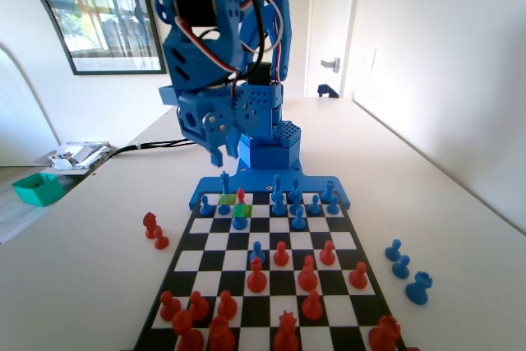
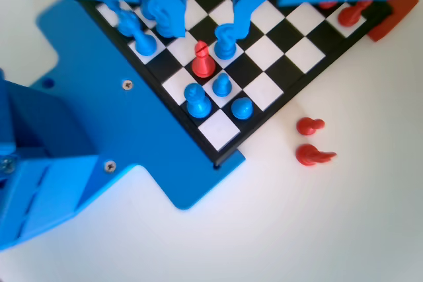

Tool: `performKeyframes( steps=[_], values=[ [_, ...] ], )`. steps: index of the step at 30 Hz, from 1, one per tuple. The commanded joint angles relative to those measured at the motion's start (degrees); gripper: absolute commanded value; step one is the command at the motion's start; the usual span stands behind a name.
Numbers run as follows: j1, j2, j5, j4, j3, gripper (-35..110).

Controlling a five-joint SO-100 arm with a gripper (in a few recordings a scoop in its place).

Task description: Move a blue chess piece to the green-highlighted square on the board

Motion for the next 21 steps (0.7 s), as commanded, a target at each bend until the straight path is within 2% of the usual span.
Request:
performKeyframes(
  steps=[1,21],
  values=[
    [-1.93,1.32,1.85,-3.16,1.93,14],
    [-5.71,-5.8,6.68,-17.67,8.61,14]
  ],
)
